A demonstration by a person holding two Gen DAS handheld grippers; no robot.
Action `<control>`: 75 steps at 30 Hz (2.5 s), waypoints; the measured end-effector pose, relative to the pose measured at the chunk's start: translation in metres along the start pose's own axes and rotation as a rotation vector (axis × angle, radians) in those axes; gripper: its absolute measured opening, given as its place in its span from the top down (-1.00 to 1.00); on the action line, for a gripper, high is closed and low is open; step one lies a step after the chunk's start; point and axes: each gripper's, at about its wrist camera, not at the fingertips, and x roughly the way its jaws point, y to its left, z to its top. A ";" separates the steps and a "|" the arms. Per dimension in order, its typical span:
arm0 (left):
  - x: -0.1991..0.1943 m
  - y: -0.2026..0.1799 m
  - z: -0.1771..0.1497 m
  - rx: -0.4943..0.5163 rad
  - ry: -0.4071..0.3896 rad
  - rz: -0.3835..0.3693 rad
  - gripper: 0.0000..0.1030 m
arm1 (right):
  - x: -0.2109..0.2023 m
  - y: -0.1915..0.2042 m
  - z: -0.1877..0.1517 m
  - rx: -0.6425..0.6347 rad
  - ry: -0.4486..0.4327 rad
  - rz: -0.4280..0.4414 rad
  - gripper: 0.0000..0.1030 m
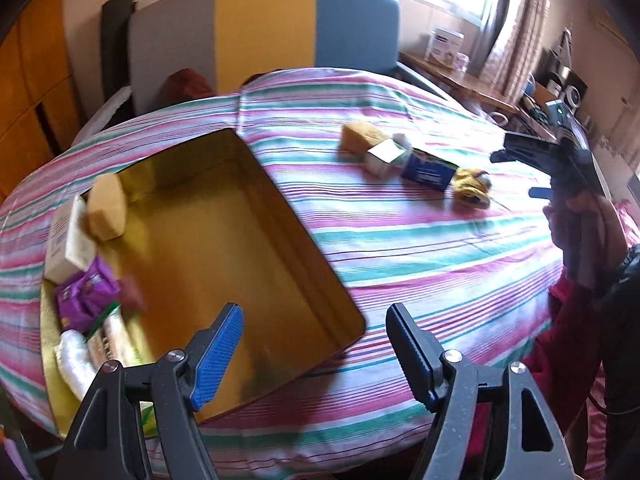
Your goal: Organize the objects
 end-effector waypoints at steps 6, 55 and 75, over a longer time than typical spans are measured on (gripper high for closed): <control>0.010 -0.020 0.002 0.047 0.031 -0.009 -0.44 | 0.002 -0.007 0.001 0.052 0.024 0.012 -1.00; 0.202 -0.095 0.157 0.259 0.107 -0.001 0.34 | 0.007 -0.003 0.005 0.077 0.096 0.167 -1.00; 0.114 -0.104 0.023 0.165 0.056 -0.092 0.23 | 0.004 -0.017 0.010 0.130 0.064 0.122 -1.00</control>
